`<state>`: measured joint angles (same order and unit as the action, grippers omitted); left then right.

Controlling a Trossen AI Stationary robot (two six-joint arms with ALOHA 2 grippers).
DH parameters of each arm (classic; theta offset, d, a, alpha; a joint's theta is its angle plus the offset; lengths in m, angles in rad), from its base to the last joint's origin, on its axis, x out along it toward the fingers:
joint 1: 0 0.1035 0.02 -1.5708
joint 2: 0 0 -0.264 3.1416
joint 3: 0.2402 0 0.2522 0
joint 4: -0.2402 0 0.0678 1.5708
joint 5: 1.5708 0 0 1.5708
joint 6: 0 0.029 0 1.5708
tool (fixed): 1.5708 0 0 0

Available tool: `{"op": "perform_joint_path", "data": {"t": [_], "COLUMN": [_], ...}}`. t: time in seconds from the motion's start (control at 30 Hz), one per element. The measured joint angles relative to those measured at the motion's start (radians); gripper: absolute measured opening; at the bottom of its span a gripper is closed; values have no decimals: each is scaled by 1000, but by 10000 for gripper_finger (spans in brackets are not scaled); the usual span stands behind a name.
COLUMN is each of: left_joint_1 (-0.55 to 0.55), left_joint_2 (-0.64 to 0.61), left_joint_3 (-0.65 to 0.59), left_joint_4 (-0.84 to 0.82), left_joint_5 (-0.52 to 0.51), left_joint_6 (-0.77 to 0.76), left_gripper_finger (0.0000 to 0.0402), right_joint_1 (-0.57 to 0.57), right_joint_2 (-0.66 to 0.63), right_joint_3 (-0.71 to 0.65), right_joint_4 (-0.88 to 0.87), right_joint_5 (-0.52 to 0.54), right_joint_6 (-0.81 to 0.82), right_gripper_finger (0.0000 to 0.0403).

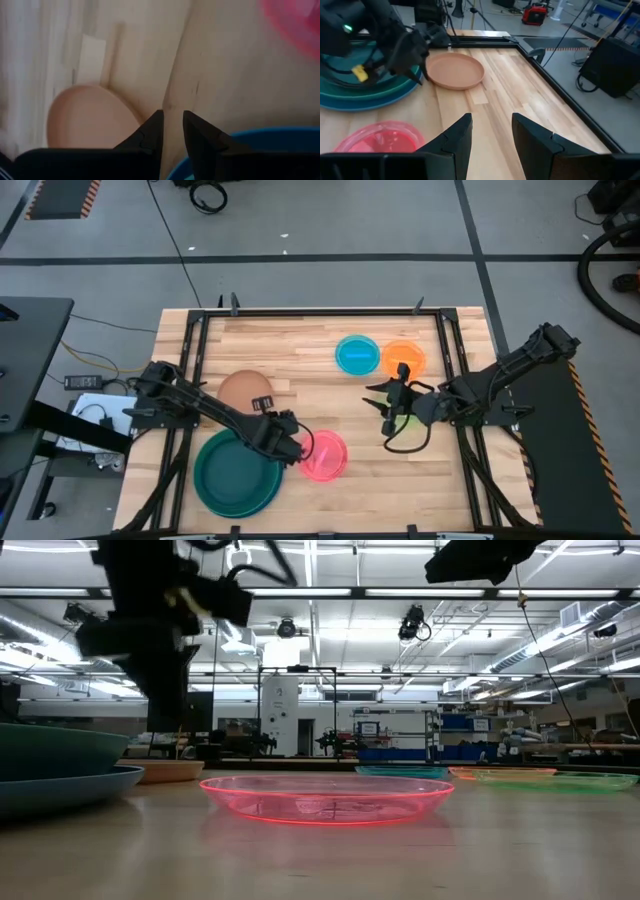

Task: Stack plastic plates
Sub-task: Stack the brown plate on top of the dark blue plate

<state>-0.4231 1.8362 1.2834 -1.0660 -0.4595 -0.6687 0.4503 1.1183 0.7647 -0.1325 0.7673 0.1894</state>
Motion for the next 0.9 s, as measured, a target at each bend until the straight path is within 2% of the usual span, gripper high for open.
{"op": "perform_joint_path", "data": {"t": [0.17,0.33,0.5,0.6,0.9], "left_joint_1": [20,55,112,138,189], "left_joint_2": [-42,-147,-269,-296,-293], "left_joint_3": [-88,-185,-324,-385,-440], "left_joint_4": [75,164,291,355,374], "left_joint_5": [26,40,115,163,176], "left_joint_6": [-13,-40,-116,-140,-135], "left_gripper_finger": [80,80,80,83,160], "right_joint_1": [9,8,8,8,5], "right_joint_2": [0,0,1,1,1], "right_joint_3": [0,0,0,0,0], "right_joint_4": [3,6,5,6,12], "right_joint_5": [28,34,35,35,36], "right_joint_6": [2,10,14,17,14], "right_gripper_finger": [150,150,150,150,150]}}
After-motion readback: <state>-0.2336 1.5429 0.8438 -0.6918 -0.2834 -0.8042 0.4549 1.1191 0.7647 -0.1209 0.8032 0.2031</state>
